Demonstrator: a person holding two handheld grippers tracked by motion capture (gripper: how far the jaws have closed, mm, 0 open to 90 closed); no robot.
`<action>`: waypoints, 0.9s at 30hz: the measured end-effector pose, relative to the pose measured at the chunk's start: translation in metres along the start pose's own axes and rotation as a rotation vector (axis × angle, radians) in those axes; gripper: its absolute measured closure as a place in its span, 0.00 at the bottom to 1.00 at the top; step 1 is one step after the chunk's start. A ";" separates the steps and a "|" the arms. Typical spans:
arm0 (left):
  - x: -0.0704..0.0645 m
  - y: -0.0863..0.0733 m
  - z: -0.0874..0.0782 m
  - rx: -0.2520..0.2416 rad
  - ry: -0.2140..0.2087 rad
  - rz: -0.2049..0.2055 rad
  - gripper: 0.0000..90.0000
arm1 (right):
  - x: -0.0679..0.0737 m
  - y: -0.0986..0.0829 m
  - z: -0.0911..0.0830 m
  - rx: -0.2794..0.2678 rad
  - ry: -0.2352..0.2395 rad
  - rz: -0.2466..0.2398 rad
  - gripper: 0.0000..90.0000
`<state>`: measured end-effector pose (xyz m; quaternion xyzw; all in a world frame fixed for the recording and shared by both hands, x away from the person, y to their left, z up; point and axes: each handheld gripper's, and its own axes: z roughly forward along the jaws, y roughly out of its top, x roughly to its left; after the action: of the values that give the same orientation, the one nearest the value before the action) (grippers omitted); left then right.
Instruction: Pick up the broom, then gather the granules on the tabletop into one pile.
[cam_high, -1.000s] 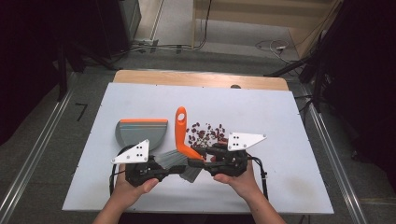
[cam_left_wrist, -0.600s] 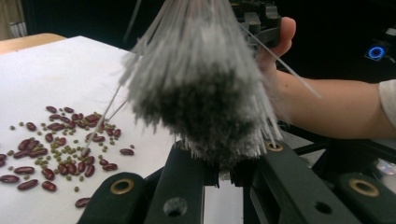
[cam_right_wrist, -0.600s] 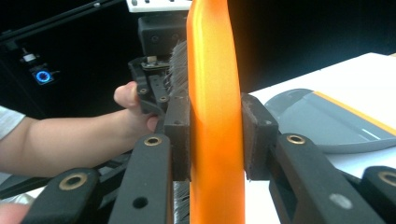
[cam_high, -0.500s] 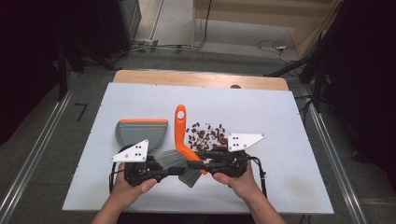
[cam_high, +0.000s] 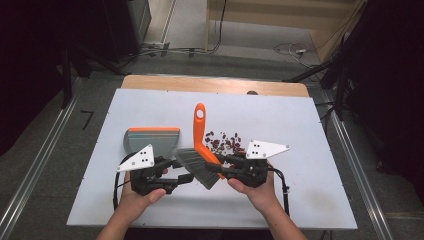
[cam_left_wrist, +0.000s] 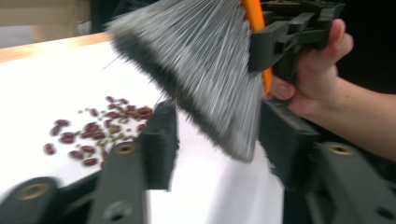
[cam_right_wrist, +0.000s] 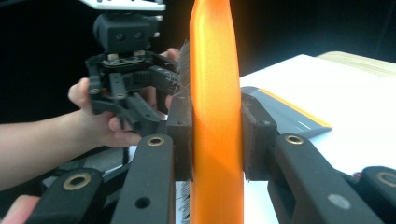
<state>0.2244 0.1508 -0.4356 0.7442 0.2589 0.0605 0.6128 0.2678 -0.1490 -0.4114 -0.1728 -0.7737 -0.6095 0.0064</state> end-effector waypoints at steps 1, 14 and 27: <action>0.001 0.000 -0.001 0.003 0.016 0.001 0.45 | -0.002 0.000 -0.001 0.000 -0.015 0.006 0.76; 0.006 -0.002 -0.009 -0.023 0.166 -0.022 0.02 | -0.015 0.001 -0.013 0.043 -0.208 0.037 0.76; 0.010 -0.004 -0.019 -0.041 0.187 -0.013 0.00 | -0.033 0.001 -0.025 0.089 -0.395 0.061 0.76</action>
<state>0.2243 0.1732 -0.4371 0.7209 0.3185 0.1311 0.6013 0.2937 -0.1806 -0.4115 -0.3119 -0.7803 -0.5287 -0.1193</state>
